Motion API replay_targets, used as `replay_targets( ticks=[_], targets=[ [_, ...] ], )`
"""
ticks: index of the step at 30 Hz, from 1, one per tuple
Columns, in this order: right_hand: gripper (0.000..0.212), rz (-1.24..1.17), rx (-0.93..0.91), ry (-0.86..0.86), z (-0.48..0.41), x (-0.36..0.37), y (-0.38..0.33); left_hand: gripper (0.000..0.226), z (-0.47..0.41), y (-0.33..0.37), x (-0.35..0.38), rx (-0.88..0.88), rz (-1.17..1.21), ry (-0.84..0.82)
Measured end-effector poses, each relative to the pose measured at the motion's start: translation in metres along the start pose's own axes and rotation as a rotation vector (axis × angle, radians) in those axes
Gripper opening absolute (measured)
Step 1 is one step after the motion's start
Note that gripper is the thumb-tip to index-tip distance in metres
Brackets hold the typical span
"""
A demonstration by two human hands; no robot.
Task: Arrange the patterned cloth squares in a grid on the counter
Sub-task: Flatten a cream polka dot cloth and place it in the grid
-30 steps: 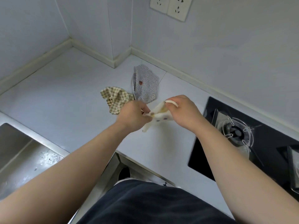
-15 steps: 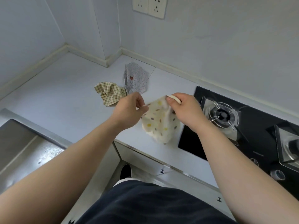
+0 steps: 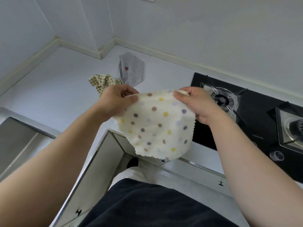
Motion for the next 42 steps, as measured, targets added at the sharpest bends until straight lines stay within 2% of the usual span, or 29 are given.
replay_targets(
  ticks=[2,4,7,11,14,16,19,21,25,30,32,36,42],
  targets=[
    [0.028,0.135,-0.011,0.045,-0.019,-0.004,0.005,0.019,-0.018,-0.010,-0.003,-0.027,-0.082,-0.050],
    [0.015,0.299,0.003,0.088,-0.037,-0.006,0.011,0.021,-0.041,-0.017,-0.005,-0.004,-0.296,-0.050],
    [0.022,0.494,0.014,0.122,-0.072,-0.002,0.031,0.018,-0.080,-0.031,-0.002,0.021,-0.589,-0.017],
    [0.024,0.595,0.027,0.208,-0.112,0.003,0.063,0.019,-0.123,-0.056,0.007,-0.004,-0.769,0.025],
    [0.019,0.486,0.056,0.282,-0.119,0.007,0.079,0.018,-0.134,-0.069,0.013,-0.007,-0.720,0.070],
    [0.018,0.390,0.061,0.315,-0.114,0.010,0.087,0.016,-0.134,-0.082,0.016,-0.011,-0.587,0.065],
    [0.019,0.446,0.006,0.334,-0.095,0.013,0.096,0.015,-0.116,-0.101,0.020,0.028,-0.450,0.054],
    [0.023,0.507,-0.026,0.303,-0.077,0.018,0.105,0.017,-0.099,-0.111,0.025,0.120,-0.472,0.048],
    [0.022,0.697,-0.164,0.176,-0.046,0.038,0.126,0.014,-0.065,-0.137,0.039,0.178,-0.468,-0.029],
    [0.023,0.851,-0.184,0.108,-0.032,0.050,0.150,0.014,-0.047,-0.152,0.051,0.278,-0.533,-0.059],
    [0.022,0.883,-0.240,0.129,-0.032,0.054,0.162,0.015,-0.046,-0.152,0.055,0.356,-0.598,-0.045],
    [0.021,0.892,-0.363,0.285,-0.029,0.054,0.186,0.011,-0.038,-0.161,0.060,0.548,-0.704,0.000],
    [0.029,0.852,-0.506,0.386,-0.021,0.062,0.195,0.011,-0.024,-0.173,0.063,0.663,-0.823,0.091]
  ],
)
Point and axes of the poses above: each hand's wrist, its own z-axis away from the middle knuckle, its own x-axis out of the palm, y = z × x, the point moved 7 cm from there along -z, towards the middle knuckle
